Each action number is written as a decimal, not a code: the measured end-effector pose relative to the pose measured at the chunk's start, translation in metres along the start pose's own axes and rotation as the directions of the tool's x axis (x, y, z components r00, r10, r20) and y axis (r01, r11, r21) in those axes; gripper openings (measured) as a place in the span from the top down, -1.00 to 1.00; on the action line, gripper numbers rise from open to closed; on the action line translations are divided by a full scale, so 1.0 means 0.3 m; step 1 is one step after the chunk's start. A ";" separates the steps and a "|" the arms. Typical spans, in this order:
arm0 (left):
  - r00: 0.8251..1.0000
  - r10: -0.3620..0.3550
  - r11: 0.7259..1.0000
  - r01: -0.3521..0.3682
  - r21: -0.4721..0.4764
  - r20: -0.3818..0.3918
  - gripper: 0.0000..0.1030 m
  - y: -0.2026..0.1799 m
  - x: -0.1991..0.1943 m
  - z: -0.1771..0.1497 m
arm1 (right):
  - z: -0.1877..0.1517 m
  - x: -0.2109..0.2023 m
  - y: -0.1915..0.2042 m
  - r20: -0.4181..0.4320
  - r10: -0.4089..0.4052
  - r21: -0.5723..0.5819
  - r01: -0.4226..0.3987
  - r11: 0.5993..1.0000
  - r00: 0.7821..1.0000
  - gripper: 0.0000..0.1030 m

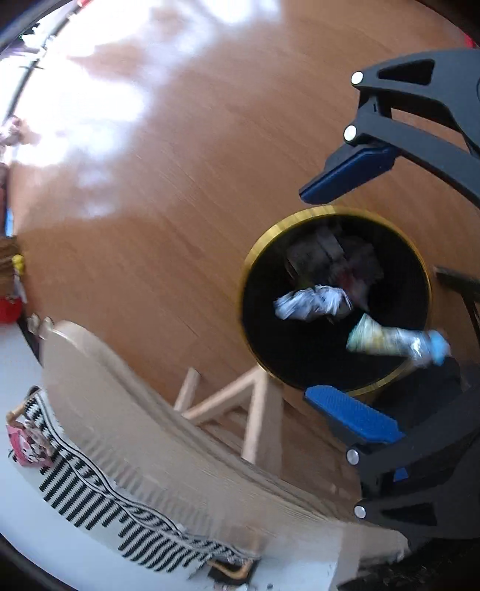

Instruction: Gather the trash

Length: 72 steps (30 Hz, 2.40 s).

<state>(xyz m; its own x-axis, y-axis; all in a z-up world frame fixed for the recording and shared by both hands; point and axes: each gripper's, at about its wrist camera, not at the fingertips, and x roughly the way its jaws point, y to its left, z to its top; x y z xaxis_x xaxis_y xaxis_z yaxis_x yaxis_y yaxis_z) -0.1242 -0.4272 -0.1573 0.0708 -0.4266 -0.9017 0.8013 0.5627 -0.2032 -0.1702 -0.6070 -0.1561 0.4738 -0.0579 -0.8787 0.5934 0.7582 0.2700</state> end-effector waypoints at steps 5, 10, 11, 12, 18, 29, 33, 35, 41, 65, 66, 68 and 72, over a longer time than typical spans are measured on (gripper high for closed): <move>0.986 0.082 0.993 -0.094 0.074 0.145 -0.87 -0.018 -0.200 0.043 | 0.031 -0.182 0.035 0.250 -0.150 -0.031 0.163 0.986 0.956 -0.86; 0.873 0.296 0.952 -0.304 -0.041 0.389 -0.88 0.125 -0.598 0.091 | 0.083 -0.330 0.205 0.416 -0.121 -0.077 0.168 0.983 0.901 -0.86; 0.842 0.349 0.935 -0.341 -0.096 0.412 -0.88 0.178 -0.671 0.089 | 0.096 -0.351 0.270 0.432 -0.085 -0.100 0.142 0.985 0.898 -0.87; 0.826 0.378 0.925 -0.359 -0.127 0.418 -0.88 0.214 -0.705 0.084 | 0.105 -0.364 0.334 0.441 -0.054 -0.125 0.121 0.985 0.896 -0.87; 0.719 0.573 0.818 -0.474 -0.326 0.394 -0.88 0.498 -0.909 -0.052 | 0.091 -0.350 0.800 0.380 0.174 -0.355 -0.031 0.934 0.908 -0.86; 0.615 0.752 0.601 -0.491 -0.631 0.237 -0.88 0.956 -1.030 -0.349 | -0.066 -0.183 1.469 0.237 0.303 -0.576 -0.117 0.809 0.923 -0.86; 0.609 0.768 0.550 -0.468 -0.692 0.198 -0.88 1.068 -0.979 -0.431 | -0.133 -0.077 1.608 0.225 0.288 -0.609 -0.097 0.787 0.931 -0.86; 0.614 0.777 0.500 -0.468 -0.729 0.138 -0.88 1.141 -0.961 -0.451 | -0.157 -0.042 1.657 0.211 0.266 -0.649 -0.068 0.757 0.941 -0.86; 0.618 0.781 0.431 -0.426 -0.795 0.092 -0.88 1.235 -0.972 -0.455 | -0.193 -0.008 1.671 0.189 0.243 -0.687 -0.049 0.725 0.951 -0.86; 0.705 0.701 0.451 -0.328 -0.830 0.102 -0.88 1.256 -0.890 -0.511 | -0.229 0.025 1.642 0.135 0.201 -0.692 -0.053 0.720 0.970 -0.86; 0.684 0.724 0.431 -0.345 -0.833 0.091 -0.88 1.248 -0.893 -0.518 | -0.233 0.025 1.643 0.134 0.200 -0.695 -0.051 0.717 0.971 -0.86; 0.675 0.730 0.439 -0.345 -0.830 0.105 -0.88 1.242 -0.898 -0.520 | -0.235 0.024 1.641 0.133 0.198 -0.701 -0.049 0.711 0.971 -0.86; 0.678 0.728 0.451 -0.367 -0.814 0.098 -0.88 1.241 -0.888 -0.511 | -0.235 0.024 1.636 0.132 0.195 -0.705 -0.047 0.708 0.972 -0.86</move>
<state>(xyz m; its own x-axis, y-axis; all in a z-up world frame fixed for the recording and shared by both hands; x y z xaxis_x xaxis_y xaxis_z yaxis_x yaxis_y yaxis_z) 0.0642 0.0045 -0.0512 0.6896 0.0513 -0.7223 -0.1482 0.9864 -0.0715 0.0786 -0.1896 -0.0578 0.6620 0.0061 -0.7495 -0.0605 0.9971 -0.0454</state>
